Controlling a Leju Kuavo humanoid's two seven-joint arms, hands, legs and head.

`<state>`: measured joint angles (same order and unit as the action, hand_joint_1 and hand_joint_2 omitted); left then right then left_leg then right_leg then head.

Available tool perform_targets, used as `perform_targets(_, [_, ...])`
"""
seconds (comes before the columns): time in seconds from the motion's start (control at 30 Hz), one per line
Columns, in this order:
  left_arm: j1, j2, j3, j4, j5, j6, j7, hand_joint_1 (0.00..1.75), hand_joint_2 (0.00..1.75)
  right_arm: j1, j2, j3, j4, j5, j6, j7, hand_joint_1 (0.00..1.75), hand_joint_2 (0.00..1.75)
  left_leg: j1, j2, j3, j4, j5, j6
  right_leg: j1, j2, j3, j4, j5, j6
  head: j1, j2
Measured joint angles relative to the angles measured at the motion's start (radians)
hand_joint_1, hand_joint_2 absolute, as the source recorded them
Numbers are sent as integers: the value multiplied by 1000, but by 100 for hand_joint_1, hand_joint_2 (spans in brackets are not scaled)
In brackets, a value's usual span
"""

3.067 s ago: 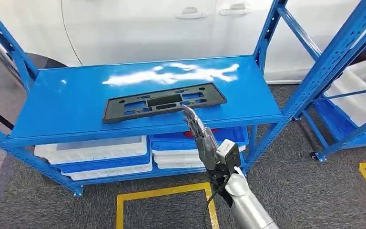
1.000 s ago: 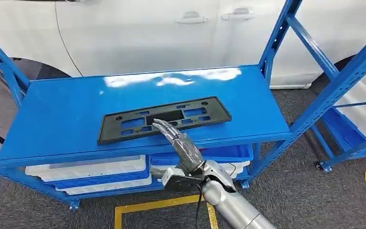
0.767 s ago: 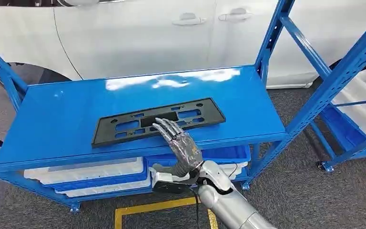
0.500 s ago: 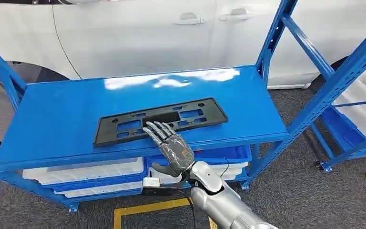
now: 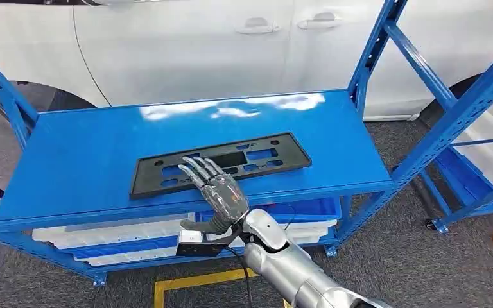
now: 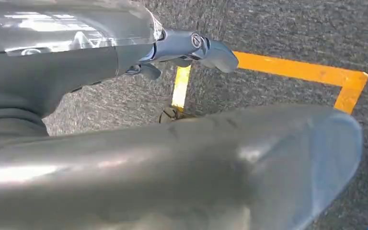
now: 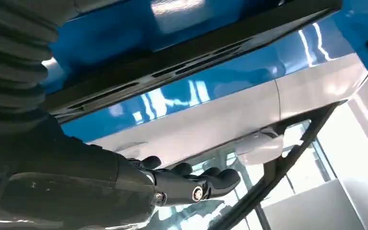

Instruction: Take the parts from the cabinet and place them on the table.

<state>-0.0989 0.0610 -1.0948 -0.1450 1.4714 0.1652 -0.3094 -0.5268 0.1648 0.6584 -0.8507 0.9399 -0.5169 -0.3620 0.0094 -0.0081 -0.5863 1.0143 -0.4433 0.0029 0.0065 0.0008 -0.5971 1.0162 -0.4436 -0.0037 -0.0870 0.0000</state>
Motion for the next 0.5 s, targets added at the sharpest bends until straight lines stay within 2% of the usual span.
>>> perform_targets(0.07, [1, 0, 0, 0, 0, 0, 0, 0, 0, -1, 3, 0, 6, -1, 0, 0, 0, 0, 3, 1, 6, -8, 0, -11, 3, 2, 2, -3, -2, -10, 0, 0])
perform_targets(0.1, [0, 1, 0, 0, 0, 0, 0, 0, 0, -1, 6, 0, 6, -1, 0, 0, 0, 0, -3, 2, 9, -6, -5, -17, -10, 2, 13, -18, 5, -17, 0, 0])
perform_targets(0.13, [0, 2, 0, 0, 0, 0, 0, 0, 0, -3, 9, 0, 8, -1, 0, -1, 0, 0, 1, 3, 6, 13, -16, -20, -9, 0, 23, -27, 6, -19, 0, 0])
perform_targets(0.17, [0, 2, -1, 0, 0, 0, 0, 0, 0, -7, 14, 0, 11, -1, 0, -2, 0, 0, 2, 3, -19, 68, -50, -22, -10, -1, 28, -28, 4, -25, 0, 0])
perform_targets(0.23, [1, 2, -1, 0, 0, -2, 0, 0, 0, -9, 19, 0, 22, -2, 0, -7, 0, 0, 5, 3, -102, 231, -119, -31, -8, -3, 33, -27, -2, -31, 0, 0])
perform_targets(0.27, [3, 2, -1, 0, 0, -2, 0, 0, 0, -8, 21, 0, 29, -2, 0, -10, 0, 0, 5, 3, -138, 293, -133, -34, -7, -3, 34, -25, -5, -32, 0, 0])
perform_targets(0.3, [5, 2, -1, 0, 0, -2, 0, 0, 0, -9, 23, 0, 35, -3, 0, -12, 0, 0, 6, 3, -152, 306, -122, -36, -7, -2, 36, -24, -9, -32, 0, 0])
perform_targets(0.33, [5, 2, -1, 0, 0, -2, 0, 0, 0, -9, 26, 0, 41, -3, 0, -13, 0, 0, 7, 3, -142, 273, -90, -37, -8, 0, 39, -22, -13, -30, 0, 0])
perform_targets(0.37, [5, 3, -1, 0, 0, -2, 0, 0, 0, -11, 30, 1, 45, -4, 0, -14, 0, 0, 9, 3, -111, 199, -40, -37, -9, 1, 44, -18, -19, -28, 0, 0])
perform_targets(0.4, [5, 3, -1, 0, 0, -2, 0, 0, 0, -14, 35, 2, 48, -4, -1, -16, 0, 0, 10, 3, -67, 103, 13, -37, -10, 3, 51, -13, -27, -24, 0, 0])
perform_targets(0.43, [5, 5, -1, 0, 0, -2, 0, 0, 0, -17, 39, 2, 52, -4, -1, -17, 0, 0, 12, 5, -37, 26, 40, -35, -10, 3, 54, -8, -36, -19, 0, 0])
perform_targets(0.47, [4, 5, -1, 0, 0, -2, 0, 0, 0, -21, 40, 2, 55, -4, -2, -17, 0, 0, 4, 4, -20, 12, 21, -32, -2, 3, 51, 0, -42, -10, 0, 0])
perform_targets(0.5, [1, 5, -2, 0, 0, -3, 0, 0, 0, -23, 42, 2, 58, -4, -2, -17, 0, 0, 4, 2, -25, 15, 20, -19, -2, 3, 49, -2, -41, -7, 0, 0])
